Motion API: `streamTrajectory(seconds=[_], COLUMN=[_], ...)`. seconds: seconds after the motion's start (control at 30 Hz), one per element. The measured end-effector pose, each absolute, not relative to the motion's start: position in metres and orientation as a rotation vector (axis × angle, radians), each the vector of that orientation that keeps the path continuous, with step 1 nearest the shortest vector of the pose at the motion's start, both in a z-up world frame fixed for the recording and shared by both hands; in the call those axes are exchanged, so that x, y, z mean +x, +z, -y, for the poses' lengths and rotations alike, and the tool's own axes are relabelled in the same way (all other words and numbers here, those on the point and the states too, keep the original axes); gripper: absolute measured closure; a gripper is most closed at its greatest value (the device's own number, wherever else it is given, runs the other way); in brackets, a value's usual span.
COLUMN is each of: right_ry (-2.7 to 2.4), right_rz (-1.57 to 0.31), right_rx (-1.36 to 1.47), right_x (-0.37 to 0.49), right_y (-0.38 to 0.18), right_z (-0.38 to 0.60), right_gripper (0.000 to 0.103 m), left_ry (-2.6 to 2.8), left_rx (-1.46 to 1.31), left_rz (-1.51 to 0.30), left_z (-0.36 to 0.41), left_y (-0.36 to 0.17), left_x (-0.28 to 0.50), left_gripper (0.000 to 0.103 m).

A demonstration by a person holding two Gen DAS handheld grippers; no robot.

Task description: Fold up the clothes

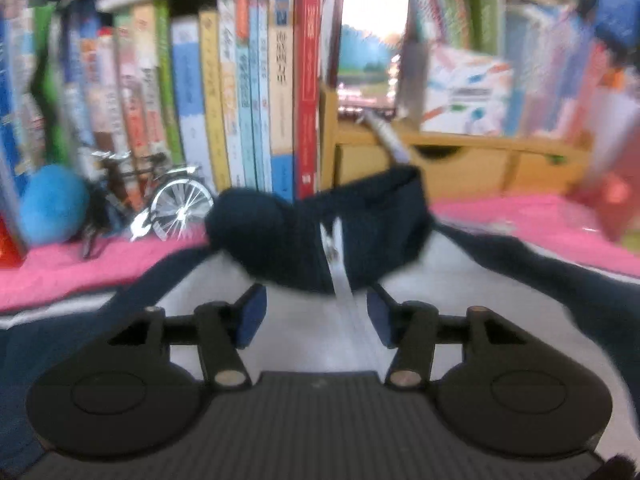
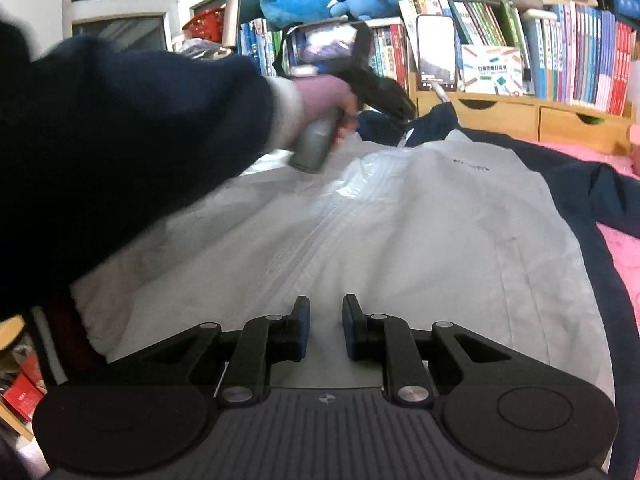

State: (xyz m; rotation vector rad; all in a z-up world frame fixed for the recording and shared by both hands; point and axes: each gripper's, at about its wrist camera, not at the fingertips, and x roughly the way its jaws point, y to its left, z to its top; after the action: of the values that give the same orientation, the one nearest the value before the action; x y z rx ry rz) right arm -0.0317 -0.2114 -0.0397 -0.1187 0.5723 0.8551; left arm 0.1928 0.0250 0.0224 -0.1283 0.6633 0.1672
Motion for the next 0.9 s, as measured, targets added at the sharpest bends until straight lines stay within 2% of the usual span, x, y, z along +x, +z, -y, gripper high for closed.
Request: streamTrajectory(seconds=[0.17,0.27,0.43,0.47,0.7,0.77,0.83,0.9], right_ry=[0.807,0.775,0.776,0.777,0.774,0.765,0.758,0.76], right_rz=[-0.595,-0.604,-0.564,-0.561,-0.531,-0.512,-0.486,-0.456], right_rx=[-0.104,-0.056,-0.086,-0.1,-0.161,-0.156,-0.172,-0.204], right_x=[-0.036,-0.043,-0.073,-0.079,-0.097,-0.092,-0.084,-0.078], right_y=[-0.034,-0.029,-0.024,-0.025,-0.023,-0.017,-0.01,-0.003], right_z=[0.207,0.211,0.21,0.208,0.202,0.206,0.206,0.202], right_gripper=[0.082,0.075,0.07,0.069,0.057,0.055,0.047,0.044], left_ry=[0.04,-0.075,-0.134,-0.113,-0.015,0.043,0.106,0.247], left_rx=[-0.079,-0.059,0.09,0.083,-0.132,-0.176,-0.218,-0.215], left_rz=[-0.713,-0.736,-0.782,-0.779,-0.678,-0.614,-0.551,-0.513], left_z=[0.006,0.028,0.064,0.062,0.018,-0.011,-0.04,-0.081], left_y=[0.03,0.021,-0.007,-0.013,-0.001,0.01,0.02,0.024], left_x=[0.107,0.064,0.041,0.043,0.021,-0.004,-0.029,-0.052], left_gripper=[0.05,0.049,0.048,0.043,0.043,0.044,0.043,0.038])
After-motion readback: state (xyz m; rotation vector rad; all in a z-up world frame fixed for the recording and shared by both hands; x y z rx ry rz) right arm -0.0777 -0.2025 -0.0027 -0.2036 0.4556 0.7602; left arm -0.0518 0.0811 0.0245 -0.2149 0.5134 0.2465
